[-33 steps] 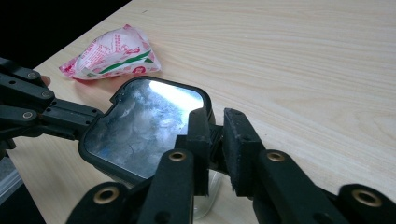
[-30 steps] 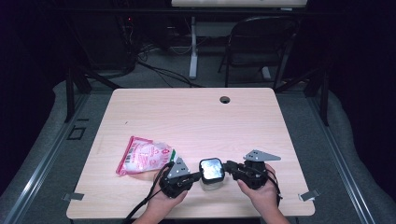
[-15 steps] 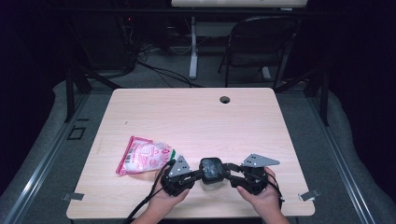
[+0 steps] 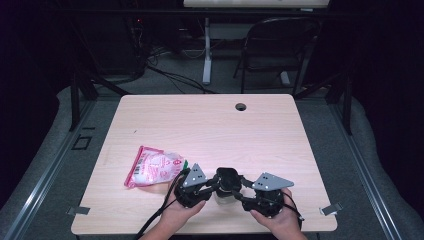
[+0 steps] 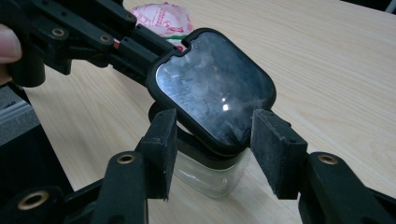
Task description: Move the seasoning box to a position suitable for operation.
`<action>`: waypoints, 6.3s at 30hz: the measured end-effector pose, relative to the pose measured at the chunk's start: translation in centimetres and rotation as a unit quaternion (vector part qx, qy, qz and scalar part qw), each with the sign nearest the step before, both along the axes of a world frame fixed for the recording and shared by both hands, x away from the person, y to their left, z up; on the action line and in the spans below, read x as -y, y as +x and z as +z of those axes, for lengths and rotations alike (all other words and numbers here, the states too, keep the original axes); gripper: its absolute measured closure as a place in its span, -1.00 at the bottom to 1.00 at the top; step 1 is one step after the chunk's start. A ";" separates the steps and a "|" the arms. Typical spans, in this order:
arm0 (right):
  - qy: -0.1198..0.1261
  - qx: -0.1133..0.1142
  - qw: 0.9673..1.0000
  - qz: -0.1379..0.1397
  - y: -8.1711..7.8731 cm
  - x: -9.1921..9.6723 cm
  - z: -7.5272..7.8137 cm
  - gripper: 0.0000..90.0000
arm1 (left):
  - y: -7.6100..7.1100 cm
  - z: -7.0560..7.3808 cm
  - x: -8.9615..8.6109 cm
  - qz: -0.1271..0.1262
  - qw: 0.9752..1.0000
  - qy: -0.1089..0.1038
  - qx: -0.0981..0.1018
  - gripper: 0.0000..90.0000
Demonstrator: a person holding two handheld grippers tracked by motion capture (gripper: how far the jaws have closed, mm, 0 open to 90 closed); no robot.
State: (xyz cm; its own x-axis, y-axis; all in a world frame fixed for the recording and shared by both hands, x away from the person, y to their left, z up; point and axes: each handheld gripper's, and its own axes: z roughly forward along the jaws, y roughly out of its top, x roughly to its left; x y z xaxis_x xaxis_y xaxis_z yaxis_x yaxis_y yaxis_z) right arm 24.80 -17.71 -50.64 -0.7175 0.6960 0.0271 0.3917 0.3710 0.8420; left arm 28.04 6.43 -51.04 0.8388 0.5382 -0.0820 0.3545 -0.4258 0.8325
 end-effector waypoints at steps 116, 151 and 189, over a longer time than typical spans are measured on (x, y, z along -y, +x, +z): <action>0.065 -0.039 0.995 -0.070 1.6 3.3 -0.9 0.85 | 1.1 -1.6 0.1 0.040 0.999 -0.011 -0.016 0.34; 0.087 -0.050 0.992 -0.077 3.5 3.2 -1.3 0.80 | 0.7 -1.6 -0.1 0.039 0.999 -0.015 -0.016 0.31; 0.067 -0.039 0.997 -0.011 1.5 2.2 1.5 0.48 | 1.4 0.1 -9.0 0.136 0.990 -0.026 0.006 0.18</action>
State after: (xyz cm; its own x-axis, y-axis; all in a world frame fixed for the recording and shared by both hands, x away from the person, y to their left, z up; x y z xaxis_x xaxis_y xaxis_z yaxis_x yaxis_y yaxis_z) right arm 26.33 -19.94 -49.19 -0.6935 0.6983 0.1772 0.4657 0.2468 0.8498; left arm 29.40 15.39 -50.94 0.6648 0.7394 -0.1062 0.4392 -0.2719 0.8562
